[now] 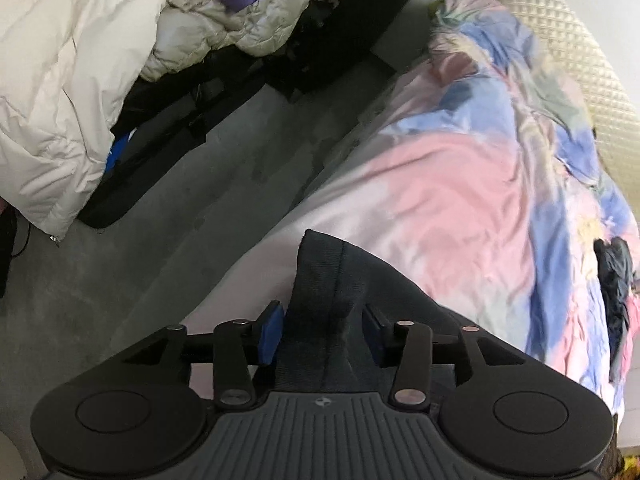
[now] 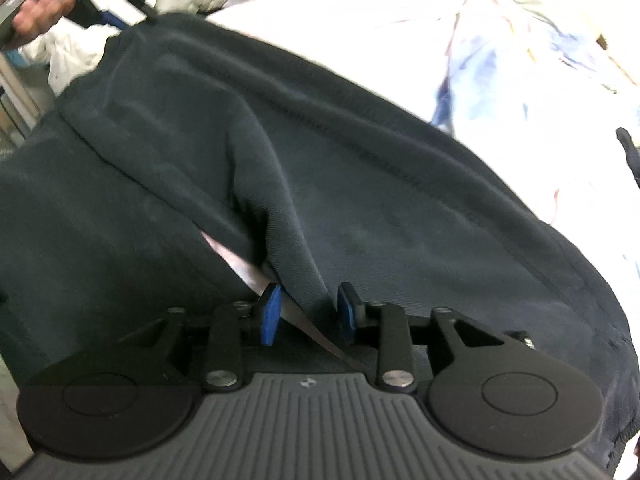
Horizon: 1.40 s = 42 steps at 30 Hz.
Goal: Fold clothes
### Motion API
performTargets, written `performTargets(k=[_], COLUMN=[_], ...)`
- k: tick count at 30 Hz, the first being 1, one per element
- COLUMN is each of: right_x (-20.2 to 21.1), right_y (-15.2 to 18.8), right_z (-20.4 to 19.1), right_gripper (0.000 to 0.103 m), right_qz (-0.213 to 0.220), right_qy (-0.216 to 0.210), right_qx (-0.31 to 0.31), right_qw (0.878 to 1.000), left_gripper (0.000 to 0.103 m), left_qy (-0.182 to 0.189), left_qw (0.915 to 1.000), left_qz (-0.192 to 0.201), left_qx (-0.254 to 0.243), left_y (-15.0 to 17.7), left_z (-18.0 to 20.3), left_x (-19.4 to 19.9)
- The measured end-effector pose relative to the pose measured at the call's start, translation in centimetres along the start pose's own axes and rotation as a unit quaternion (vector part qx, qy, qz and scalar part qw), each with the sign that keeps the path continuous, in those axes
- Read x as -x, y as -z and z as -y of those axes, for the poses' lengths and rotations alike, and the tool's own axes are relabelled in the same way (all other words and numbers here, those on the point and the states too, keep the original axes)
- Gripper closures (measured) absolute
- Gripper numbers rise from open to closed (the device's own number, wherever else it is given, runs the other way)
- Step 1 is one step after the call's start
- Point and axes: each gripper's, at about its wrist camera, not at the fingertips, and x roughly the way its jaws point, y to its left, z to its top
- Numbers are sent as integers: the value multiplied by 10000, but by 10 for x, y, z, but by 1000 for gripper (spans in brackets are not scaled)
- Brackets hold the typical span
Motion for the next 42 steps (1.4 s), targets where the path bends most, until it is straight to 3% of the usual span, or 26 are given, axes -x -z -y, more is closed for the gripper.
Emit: performTargets(k=[2, 6, 12, 20, 26, 29, 36, 38, 42], right_x=[13, 36, 77, 123, 141, 148, 176, 181, 182], right_y=[3, 11, 20, 59, 98, 116, 178, 204, 264], right_z=[5, 13, 22, 24, 33, 42, 86, 109, 158], right_gripper=[71, 71, 69, 65, 64, 58, 46, 40, 38], right_qz=[96, 266, 543, 745, 778, 824, 1039, 1082, 1000], right_qy=[38, 129, 224, 404, 366, 308, 171, 167, 399], right_qx=[-142, -386, -817, -1124, -1382, -1473, -1887, -2209, -2874], right_qw=[9998, 9988, 9949, 9900, 9867, 9852, 9764, 9691, 9517], left_gripper=[48, 36, 25, 23, 23, 23, 21, 21, 21], left_qy=[27, 57, 162, 395, 243, 174, 46, 47, 76], left_qw=[10000, 9997, 9973, 9952, 9949, 9949, 9991, 9992, 9965], left_qz=[13, -31, -344, -623, -721, -715, -403, -343, -211], left_qx=[-85, -242, -630, -637, -669, -695, -111, 208, 806], left_y=[9, 37, 93, 173, 227, 249, 291, 305, 331], left_z=[4, 14, 36, 47, 60, 69, 89, 92, 98], left_x=[17, 46, 78, 105, 122, 131, 155, 162, 176])
